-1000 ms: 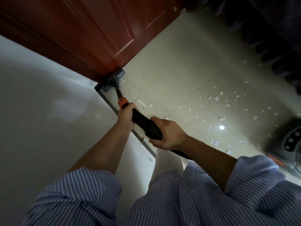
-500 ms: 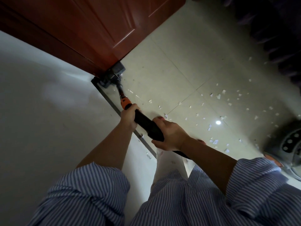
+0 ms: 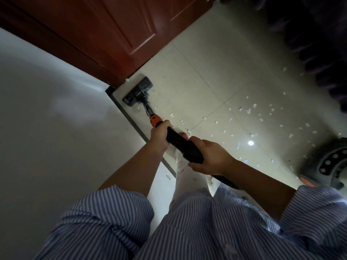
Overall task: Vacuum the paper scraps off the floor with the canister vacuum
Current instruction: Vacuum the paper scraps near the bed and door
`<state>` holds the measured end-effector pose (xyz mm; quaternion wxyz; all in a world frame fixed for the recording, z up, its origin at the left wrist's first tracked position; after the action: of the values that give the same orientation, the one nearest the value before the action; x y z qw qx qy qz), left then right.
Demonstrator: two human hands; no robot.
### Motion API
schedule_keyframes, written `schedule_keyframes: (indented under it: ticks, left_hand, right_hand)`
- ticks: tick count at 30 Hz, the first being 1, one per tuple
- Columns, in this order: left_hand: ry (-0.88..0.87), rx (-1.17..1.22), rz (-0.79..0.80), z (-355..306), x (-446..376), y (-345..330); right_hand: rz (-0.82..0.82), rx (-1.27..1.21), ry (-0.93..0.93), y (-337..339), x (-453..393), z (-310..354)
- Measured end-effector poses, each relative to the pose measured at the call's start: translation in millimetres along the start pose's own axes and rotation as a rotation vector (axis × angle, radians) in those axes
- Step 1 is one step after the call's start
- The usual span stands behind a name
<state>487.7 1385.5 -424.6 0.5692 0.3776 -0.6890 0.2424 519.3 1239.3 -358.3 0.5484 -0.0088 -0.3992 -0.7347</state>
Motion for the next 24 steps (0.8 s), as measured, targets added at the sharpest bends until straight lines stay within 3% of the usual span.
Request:
schedule_keyframes:
  ticks: [8, 10, 13, 17, 21, 24]
  left_hand:
    - [-0.048, 0.009, 0.109, 31, 52, -11]
    - [-0.052, 0.004, 0.070, 34, 53, -5]
    - [-0.086, 0.063, 0.009, 36, 46, 6]
    - [-0.056, 0.242, 0.067, 40, 19, 8]
    - [-0.018, 0.269, 0.069, 41, -6, -2]
    - [-0.039, 0.291, 0.047, 32, -21, -8]
  right_hand:
    - [-0.124, -0.033, 0.122, 5, 54, 3]
    - [-0.138, -0.014, 0.176, 4, 59, 5]
    - [-0.131, 0.045, 0.245, 1, 56, 7]
    - [-0.137, 0.059, 0.300, -6, 52, -4]
    - [-0.142, 0.030, 0.318, -16, 38, -28]
    - [-0.099, 0.024, 0.236, -24, 14, -44]
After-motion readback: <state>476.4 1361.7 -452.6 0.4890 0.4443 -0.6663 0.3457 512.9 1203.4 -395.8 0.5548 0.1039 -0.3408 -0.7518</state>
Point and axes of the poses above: each hand's wrist, its own x-axis away from the middle knuckle, its own y-axis out of the back of the hand, z = x × y, the point moved 4 cm from there along -x, towards the middle knuckle, and after that the axes turned 5 degrees about y, right-handed, at the moved point
